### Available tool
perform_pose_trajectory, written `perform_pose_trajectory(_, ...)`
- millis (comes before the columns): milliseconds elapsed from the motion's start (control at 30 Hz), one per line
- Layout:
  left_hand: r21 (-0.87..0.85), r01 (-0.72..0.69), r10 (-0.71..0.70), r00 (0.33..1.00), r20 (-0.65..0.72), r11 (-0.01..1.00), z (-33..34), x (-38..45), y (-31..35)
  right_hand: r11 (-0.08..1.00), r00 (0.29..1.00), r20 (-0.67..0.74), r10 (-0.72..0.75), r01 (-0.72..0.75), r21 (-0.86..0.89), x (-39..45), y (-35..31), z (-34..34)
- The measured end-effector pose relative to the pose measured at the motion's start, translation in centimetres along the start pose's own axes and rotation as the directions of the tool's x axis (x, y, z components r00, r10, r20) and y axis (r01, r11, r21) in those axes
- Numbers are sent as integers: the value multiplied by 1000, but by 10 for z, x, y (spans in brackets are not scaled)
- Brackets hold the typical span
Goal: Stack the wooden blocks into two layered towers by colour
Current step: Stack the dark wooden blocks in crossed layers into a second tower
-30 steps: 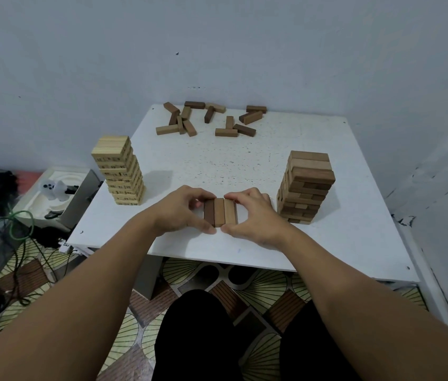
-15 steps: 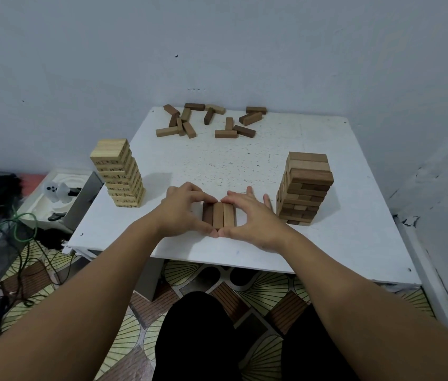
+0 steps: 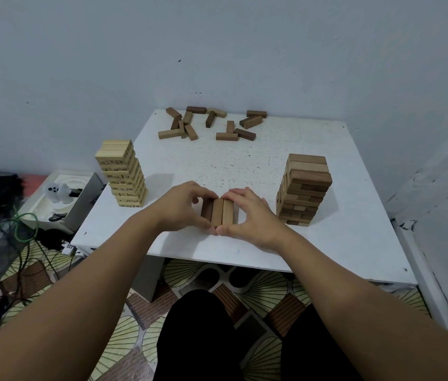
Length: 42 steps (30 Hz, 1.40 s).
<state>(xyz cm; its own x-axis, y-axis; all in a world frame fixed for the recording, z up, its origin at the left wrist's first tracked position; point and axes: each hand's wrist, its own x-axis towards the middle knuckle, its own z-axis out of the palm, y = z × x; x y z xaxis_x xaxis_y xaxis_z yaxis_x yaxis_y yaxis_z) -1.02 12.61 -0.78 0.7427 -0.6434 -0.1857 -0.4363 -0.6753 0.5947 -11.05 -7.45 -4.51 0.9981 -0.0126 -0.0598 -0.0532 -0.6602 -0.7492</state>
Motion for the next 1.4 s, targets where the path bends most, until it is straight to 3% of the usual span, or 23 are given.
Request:
perform_pose_trajectory(467,137,-118,142,972,-186,984,-72,-28,59,978,972,-133,-196,183,-104,0,-72,-53)
perform_pose_trajectory(667,161,-186,218,953,-211,969,-87,-21,97,959,956,-187,-226,184,-217,-11,-85,-98)
perform_pose_trajectory(833,145,-252,277,941,-195,957,-79,2,132,938,949,-261,-179,84,-338,-29,-71,-137)
perform_pose_trajectory(1067,154,-298,316,943,-106,942,-51,35,179,928,950,-307,-59,-61,-369,-54,-36,-176)
perform_pose_trajectory(1400,112,-233,238,971,-29,966,-23,62,190,970,978,-191,86,-126,-206,-61,-6,-197)
